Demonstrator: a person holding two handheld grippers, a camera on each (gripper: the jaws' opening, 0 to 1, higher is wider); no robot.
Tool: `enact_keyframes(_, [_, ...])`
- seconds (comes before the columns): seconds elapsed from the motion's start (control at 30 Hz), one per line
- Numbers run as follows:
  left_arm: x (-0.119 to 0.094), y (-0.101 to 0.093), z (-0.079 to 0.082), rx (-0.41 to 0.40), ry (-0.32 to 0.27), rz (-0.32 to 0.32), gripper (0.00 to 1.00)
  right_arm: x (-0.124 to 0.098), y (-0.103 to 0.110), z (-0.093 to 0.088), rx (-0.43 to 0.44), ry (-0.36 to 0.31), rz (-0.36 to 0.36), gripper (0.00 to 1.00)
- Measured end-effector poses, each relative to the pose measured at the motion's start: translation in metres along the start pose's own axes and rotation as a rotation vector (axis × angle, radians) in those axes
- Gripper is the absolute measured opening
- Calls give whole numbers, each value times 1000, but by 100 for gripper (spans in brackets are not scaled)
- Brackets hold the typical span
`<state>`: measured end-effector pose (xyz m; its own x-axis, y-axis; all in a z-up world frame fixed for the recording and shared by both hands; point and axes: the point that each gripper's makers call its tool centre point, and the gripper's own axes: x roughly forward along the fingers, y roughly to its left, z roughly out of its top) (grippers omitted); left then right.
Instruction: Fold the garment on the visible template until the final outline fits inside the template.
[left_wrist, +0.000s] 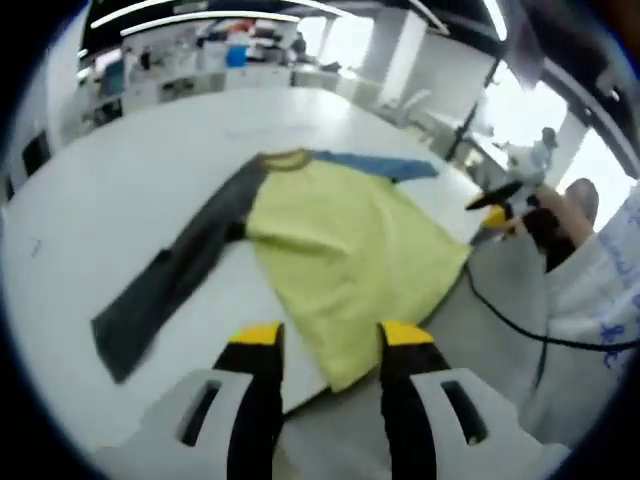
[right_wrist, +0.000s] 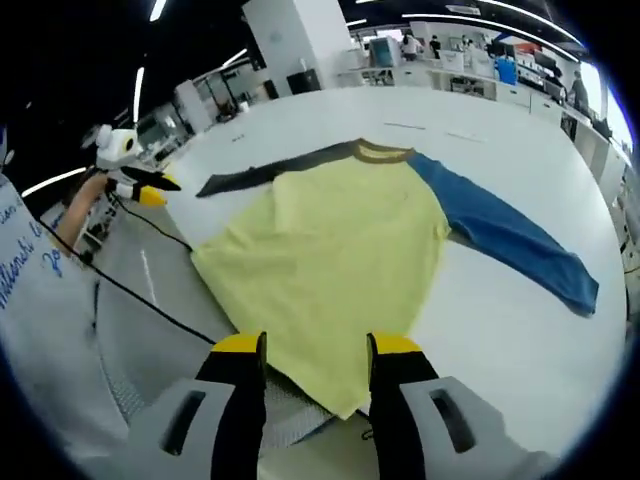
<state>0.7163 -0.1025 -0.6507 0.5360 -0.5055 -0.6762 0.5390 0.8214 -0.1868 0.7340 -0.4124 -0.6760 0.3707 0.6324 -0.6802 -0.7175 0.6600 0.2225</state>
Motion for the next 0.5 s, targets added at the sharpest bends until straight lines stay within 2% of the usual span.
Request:
enact_keyframes(0.07, [-2,0,7,18,-34,3,49,0,3,8,-24,-19,-8,50])
enact_keyframes(0.23, [-10,-3,24,51,-99,4,60,-1,5,25,-72,-69,-37,68])
enact_keyframes(0.3, [-12,-3,36,67,-154,6,68,-1,6,34,-93,-97,-46,75])
enact_keyframes(0.5, [-12,8,42,77,-175,24,82,0,8,52,-127,-148,-62,87])
